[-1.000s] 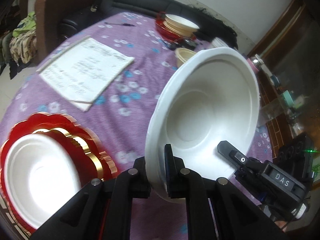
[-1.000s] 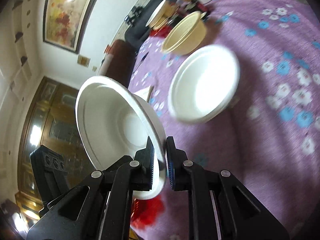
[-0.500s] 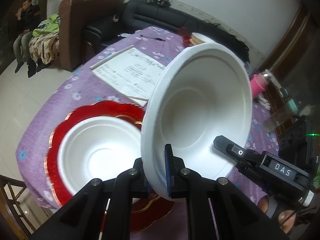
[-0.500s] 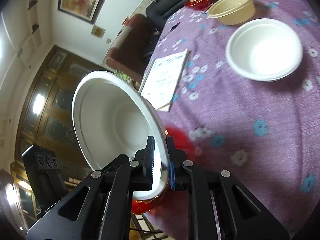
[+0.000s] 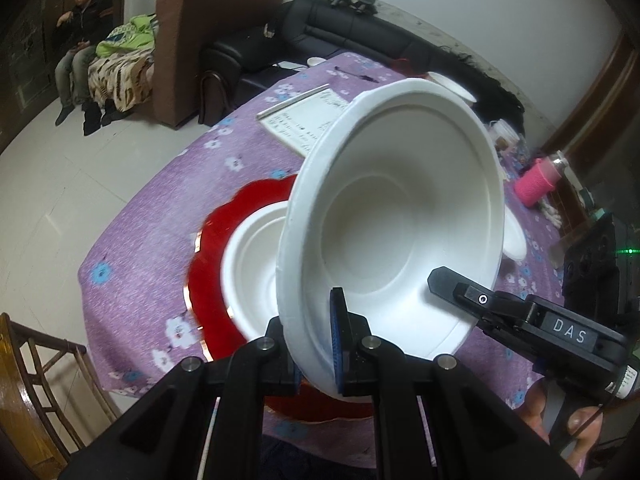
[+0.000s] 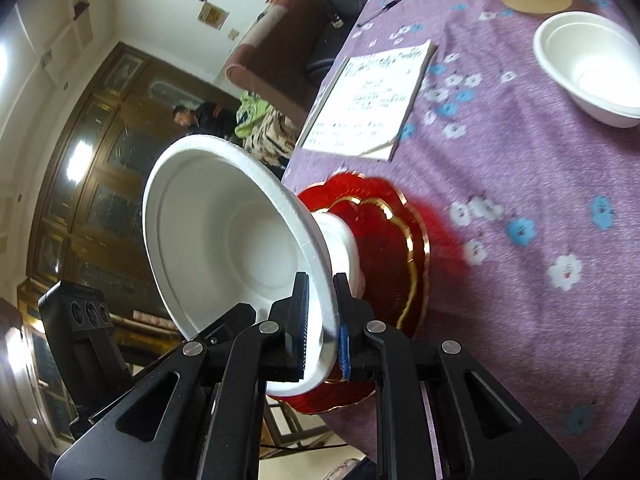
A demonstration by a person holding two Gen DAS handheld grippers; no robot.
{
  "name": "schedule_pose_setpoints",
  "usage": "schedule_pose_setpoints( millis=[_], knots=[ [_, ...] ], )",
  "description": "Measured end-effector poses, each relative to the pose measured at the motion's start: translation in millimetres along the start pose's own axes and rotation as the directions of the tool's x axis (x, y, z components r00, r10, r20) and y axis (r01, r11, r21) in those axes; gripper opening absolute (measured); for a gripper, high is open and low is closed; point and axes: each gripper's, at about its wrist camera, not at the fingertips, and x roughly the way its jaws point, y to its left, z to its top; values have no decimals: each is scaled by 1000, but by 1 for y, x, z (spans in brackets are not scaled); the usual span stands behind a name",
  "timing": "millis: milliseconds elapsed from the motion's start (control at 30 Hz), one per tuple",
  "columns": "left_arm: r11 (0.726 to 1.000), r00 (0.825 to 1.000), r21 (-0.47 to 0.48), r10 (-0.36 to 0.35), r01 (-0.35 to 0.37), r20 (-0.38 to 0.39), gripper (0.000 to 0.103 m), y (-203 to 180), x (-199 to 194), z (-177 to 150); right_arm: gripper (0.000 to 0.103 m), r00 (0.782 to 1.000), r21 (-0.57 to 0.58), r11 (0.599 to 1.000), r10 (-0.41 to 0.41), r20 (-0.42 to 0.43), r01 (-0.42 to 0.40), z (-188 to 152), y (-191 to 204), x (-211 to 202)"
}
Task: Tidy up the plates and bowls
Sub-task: 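Lower the white bowl onto the plate stack and open the left gripper, then move the left gripper to the second white foam bowl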
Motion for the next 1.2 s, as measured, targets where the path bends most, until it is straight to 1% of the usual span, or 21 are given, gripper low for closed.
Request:
schedule_pose_setpoints(
  millis=[200, 267, 467, 500, 567, 600, 633, 700, 833, 933, 1000, 1067, 1167, 1200],
  knots=[
    [1000, 1000, -18, -3, 2, -26, 11, 10, 4, -3, 13, 1000, -17, 1000, -13, -20, 12, -5, 6, 11],
    [1000, 999, -15, -2, 1, -41, 13, 13, 6, -3, 13, 1000, -18, 1000, -19, -18, 19, -5, 6, 13],
    [999, 998, 14, 39, -38, -53, 14, 17, 8, -4, 13, 999, -24, 999, -32, 0, 32, -5, 7, 12],
    [999, 998, 21, 46, -45, -51, 15, 17, 8, -4, 13, 999, -29, 999, -39, 7, 39, -5, 7, 12],
    [995, 995, 55, 86, -83, -59, 23, 14, 9, -4, 13, 999, -26, 999, -40, 7, 40, -5, 7, 12],
    [993, 993, 65, 101, -98, -53, 30, 14, 8, -5, 13, 999, -24, 999, -43, 9, 43, -5, 6, 13],
    [992, 993, 71, 112, -109, -46, 39, 14, 7, -5, 13, 999, -26, 998, -49, 15, 49, -4, 6, 12],
    [987, 990, 81, 139, -137, -26, 49, 15, 3, -5, 13, 998, -25, 998, -55, 21, 56, -4, 4, 13],
    [982, 985, 77, 174, -175, 18, 52, 20, -8, -2, 13, 998, -19, 999, -47, 32, 47, -2, 1, 7],
    [978, 980, 68, 196, -199, 44, 54, 25, -17, -2, 14, 999, -10, 1000, -18, 45, 19, 3, -3, -3],
    [977, 977, 55, 202, -206, 64, 54, 27, -25, 0, 14, 997, -7, 1000, -17, 74, 18, 7, -7, -14],
    [976, 974, 40, 210, -214, 88, 55, 29, -33, 2, 14, 993, 2, 999, -33, 115, 33, 12, -15, -26],
    [975, 968, 30, 214, -219, 128, 56, 22, -42, 7, 14, 988, 44, 999, -30, 151, 24, 19, -33, -42],
    [976, 968, 31, 207, -214, 139, 60, 17, -44, 9, 14, 986, 60, 998, -33, 165, 24, 21, -40, -48]
  ],
)
